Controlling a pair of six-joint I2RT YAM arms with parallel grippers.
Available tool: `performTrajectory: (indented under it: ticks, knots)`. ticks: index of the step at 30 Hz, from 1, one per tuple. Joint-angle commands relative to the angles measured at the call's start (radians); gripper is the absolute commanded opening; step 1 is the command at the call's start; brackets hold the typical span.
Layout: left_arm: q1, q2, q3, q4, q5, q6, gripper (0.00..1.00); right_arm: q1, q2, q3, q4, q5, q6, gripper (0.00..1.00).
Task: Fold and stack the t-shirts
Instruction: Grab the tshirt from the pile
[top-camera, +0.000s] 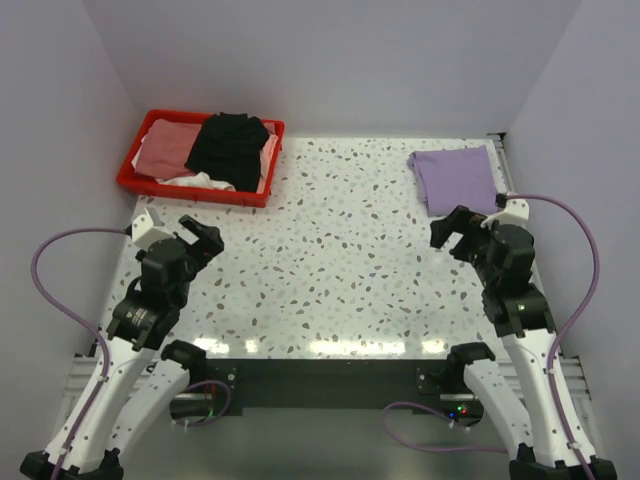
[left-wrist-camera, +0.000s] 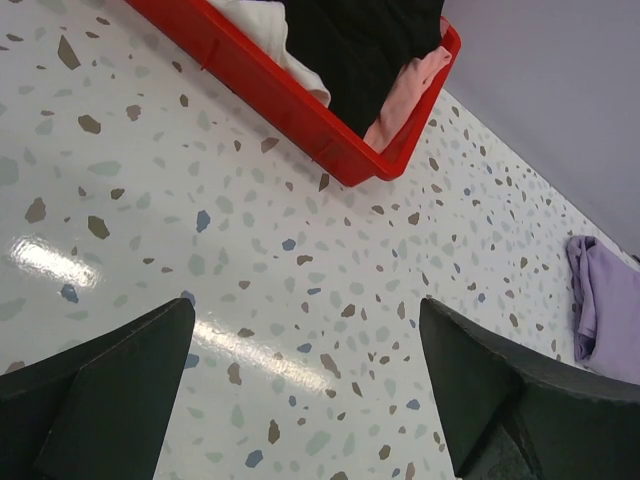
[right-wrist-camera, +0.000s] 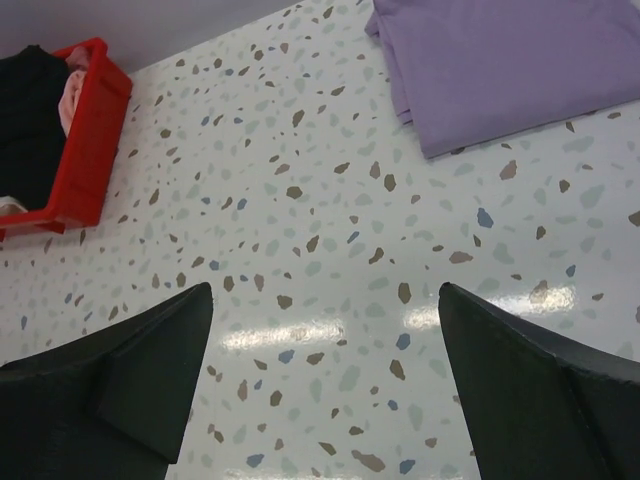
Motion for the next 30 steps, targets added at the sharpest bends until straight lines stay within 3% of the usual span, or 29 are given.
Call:
performTrajectory:
  ticks: [1, 5, 9, 15, 23, 30]
  knots:
    - [0.007, 0.007, 0.027, 0.000, 0.000, -0.013, 1.00, 0.003, -0.003, -0.008, 0.020, -0.028, -0.016, 0.99]
    - [0.007, 0.052, 0.022, 0.047, -0.003, -0.016, 1.00, 0.001, -0.017, -0.014, 0.021, -0.050, -0.069, 0.99]
    - [0.007, 0.152, 0.025, 0.141, 0.011, -0.012, 1.00, 0.001, 0.003, 0.009, -0.022, 0.058, 0.012, 0.99]
    - [0.009, 0.350, 0.080, 0.269, 0.026, 0.028, 1.00, 0.001, 0.120, 0.090, -0.115, 0.055, -0.035, 0.99]
    - [0.047, 0.739, 0.339, 0.362, 0.031, 0.106, 1.00, 0.003, 0.080, 0.034, -0.042, -0.014, -0.059, 0.99]
    - [0.150, 1.005, 0.588, 0.383, 0.100, 0.195, 1.00, 0.003, 0.028, 0.000, -0.014, -0.010, -0.065, 0.99]
